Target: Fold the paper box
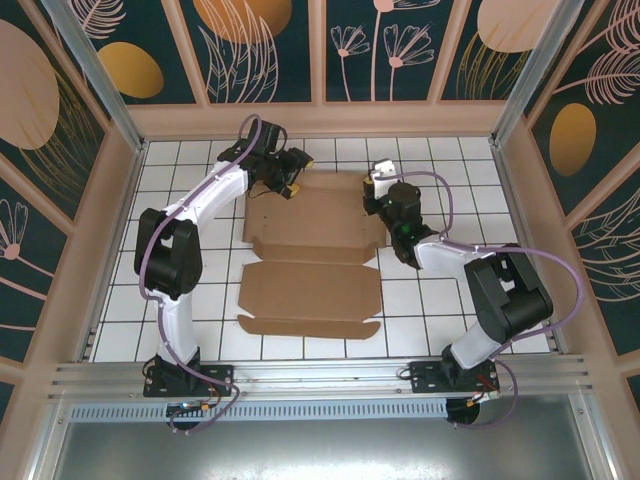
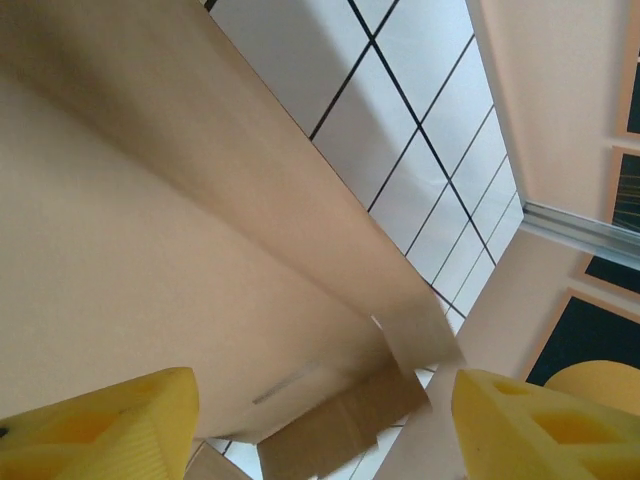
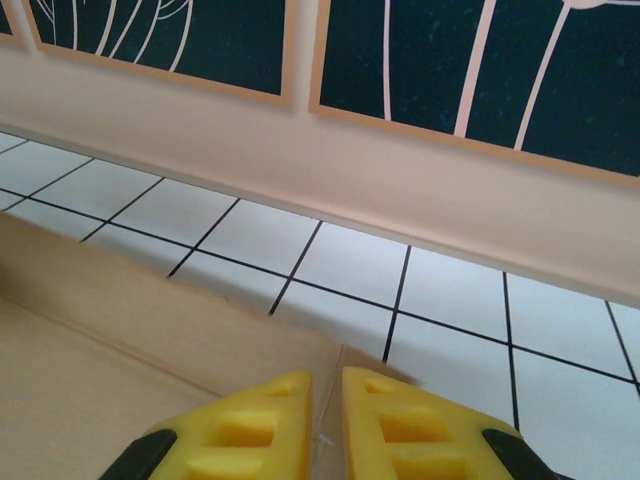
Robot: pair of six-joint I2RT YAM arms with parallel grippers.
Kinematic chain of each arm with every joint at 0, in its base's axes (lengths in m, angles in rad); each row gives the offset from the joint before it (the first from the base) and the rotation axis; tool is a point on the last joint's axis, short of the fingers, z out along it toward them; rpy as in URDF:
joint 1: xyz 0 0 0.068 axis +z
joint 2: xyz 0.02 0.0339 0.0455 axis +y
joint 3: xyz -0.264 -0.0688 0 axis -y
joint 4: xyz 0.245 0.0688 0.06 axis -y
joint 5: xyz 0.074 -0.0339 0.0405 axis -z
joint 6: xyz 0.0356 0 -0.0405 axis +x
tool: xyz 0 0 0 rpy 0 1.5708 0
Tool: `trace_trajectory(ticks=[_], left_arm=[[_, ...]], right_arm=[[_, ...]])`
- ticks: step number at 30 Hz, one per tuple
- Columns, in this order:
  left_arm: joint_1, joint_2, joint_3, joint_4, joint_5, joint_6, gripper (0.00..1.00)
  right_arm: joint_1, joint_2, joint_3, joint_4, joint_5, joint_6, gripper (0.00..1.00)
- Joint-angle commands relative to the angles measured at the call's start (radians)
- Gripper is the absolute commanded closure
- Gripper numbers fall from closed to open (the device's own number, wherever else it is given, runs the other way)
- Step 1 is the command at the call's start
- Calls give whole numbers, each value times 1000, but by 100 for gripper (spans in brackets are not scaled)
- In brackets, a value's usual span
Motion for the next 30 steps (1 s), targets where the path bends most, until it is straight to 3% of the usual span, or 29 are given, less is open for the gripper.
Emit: trace_trajectory(ticks=[1,6,9,14,18,24,30], left_arm=[[-2,24,22,-26,-14,-35,37],[-3,30,-5,-10,-30,-18,47],[-5,15,-43,-9,-52,14,47],[-6,-23,-147,20,-77,39,47],[-8,-18,-175,21,-60,59,47],[-9,-23,-185,22,-62,93,47],[-6,-6,-162,8,-55,116,47]], right_arm=[[10,-34,-28,111,51,-42,83],[4,-3,7,42,35,-25,81],[-59,67,174,-256,-105,85,69],[-199,289,511,-685,-415,273,64],[-225,442,711,-904,-420,297,63],[-241,531,802,-992,-399,292,62],[-257,619,892,-1083,-462,252,59]])
